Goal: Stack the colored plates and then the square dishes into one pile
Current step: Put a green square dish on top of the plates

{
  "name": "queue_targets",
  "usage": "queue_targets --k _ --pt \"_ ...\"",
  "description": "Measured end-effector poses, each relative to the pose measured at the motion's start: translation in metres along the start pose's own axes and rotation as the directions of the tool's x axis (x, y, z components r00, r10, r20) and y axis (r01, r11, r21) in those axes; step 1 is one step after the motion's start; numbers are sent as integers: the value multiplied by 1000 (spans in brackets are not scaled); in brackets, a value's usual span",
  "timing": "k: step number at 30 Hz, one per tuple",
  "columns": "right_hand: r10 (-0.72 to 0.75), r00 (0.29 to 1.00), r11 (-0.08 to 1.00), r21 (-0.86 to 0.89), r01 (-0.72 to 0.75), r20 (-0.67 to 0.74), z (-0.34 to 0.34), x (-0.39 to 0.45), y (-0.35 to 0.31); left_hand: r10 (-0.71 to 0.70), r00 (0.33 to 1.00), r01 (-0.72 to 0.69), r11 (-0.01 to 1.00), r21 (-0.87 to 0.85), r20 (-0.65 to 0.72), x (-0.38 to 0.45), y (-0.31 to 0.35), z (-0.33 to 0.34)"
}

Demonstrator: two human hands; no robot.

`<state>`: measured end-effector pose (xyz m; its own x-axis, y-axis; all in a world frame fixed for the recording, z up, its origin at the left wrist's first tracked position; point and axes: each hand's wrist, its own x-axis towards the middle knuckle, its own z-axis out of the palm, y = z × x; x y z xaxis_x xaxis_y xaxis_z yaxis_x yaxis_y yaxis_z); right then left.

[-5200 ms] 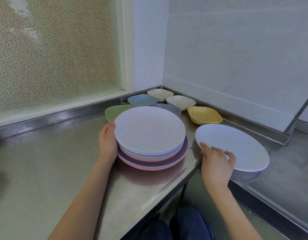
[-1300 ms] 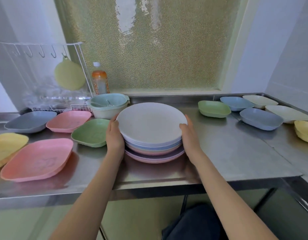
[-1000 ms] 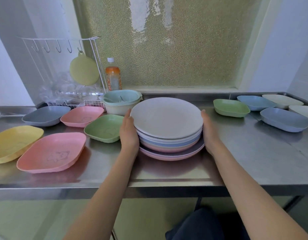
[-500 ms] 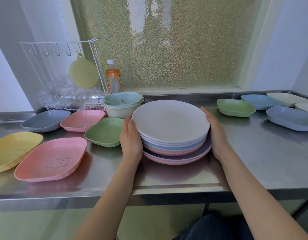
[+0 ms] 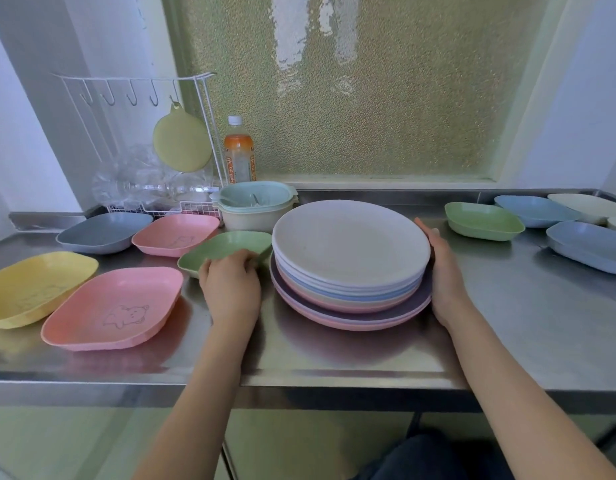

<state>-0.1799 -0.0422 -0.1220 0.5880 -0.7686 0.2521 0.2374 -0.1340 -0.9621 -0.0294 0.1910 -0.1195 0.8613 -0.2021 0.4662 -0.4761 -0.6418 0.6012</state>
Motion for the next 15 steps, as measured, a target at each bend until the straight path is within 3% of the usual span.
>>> queue_targets --k 3,7,10,13,15 --pt "-1 1000 1000 -21 1 9 -1 0 0 -23 986 -20 967 -252 -168 1 7 -11" --pt "-33 999 999 -11 33 13 1 -2 0 -98 977 -35 801 -598 -188 -3 19 -26" --pt "-14 1000 1000 0 14 3 0 -3 -1 21 969 -174 766 -619 -246 2 33 -32" --pt "12 999 1000 11 -12 40 1 -3 0 197 961 -278 701 -657 -197 3 55 -33" --pt "15 998 999 30 -17 53 2 -4 -2 364 919 -372 681 -631 -149 1 67 -27"
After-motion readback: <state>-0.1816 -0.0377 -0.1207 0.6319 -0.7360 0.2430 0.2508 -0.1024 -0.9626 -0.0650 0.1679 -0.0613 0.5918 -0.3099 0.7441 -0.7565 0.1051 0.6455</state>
